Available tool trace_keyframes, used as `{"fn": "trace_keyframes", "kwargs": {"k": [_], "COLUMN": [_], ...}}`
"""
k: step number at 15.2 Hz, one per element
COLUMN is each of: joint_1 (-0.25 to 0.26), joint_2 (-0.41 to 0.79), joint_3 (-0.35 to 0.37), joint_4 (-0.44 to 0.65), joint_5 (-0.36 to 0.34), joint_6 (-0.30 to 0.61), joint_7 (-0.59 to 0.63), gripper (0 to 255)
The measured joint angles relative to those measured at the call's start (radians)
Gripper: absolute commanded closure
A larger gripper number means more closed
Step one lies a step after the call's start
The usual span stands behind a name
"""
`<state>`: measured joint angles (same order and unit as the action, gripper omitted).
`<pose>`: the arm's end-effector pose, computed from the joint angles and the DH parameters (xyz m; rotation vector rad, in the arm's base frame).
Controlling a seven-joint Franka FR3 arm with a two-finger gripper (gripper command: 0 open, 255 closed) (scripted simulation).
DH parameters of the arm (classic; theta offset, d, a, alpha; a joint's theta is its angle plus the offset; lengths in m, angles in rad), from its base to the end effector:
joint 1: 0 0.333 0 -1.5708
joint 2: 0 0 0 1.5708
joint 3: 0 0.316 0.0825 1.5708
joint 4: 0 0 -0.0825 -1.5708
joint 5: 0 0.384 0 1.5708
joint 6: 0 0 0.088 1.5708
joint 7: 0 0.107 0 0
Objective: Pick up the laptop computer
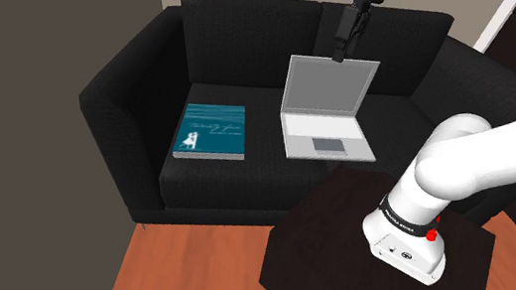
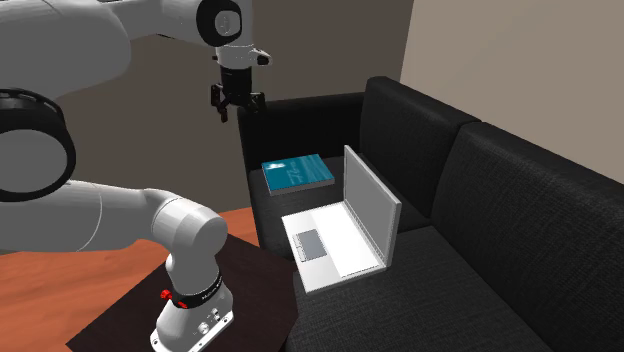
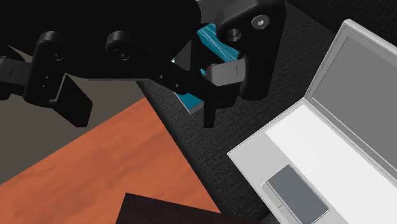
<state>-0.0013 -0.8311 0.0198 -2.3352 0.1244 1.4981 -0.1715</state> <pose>0.2869 0.0215 0.6079 -3.0180 -0.2909 -0.0039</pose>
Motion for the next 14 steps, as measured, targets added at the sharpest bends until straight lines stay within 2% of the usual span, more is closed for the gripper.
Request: {"fn": "trace_keyframes", "kwargs": {"k": [3,11,14], "joint_1": [-0.002,-0.015,-0.014], "joint_2": [-0.002,0.053,0.112], "joint_3": [-0.026,-0.192,-0.260], "joint_4": [-0.020,-0.063,-0.051], "joint_5": [-0.025,-0.182,-0.233], "joint_6": [0.016,0.120,0.178], "joint_7": [-0.045,-0.329,-0.438], "gripper": [0,0,0]}}
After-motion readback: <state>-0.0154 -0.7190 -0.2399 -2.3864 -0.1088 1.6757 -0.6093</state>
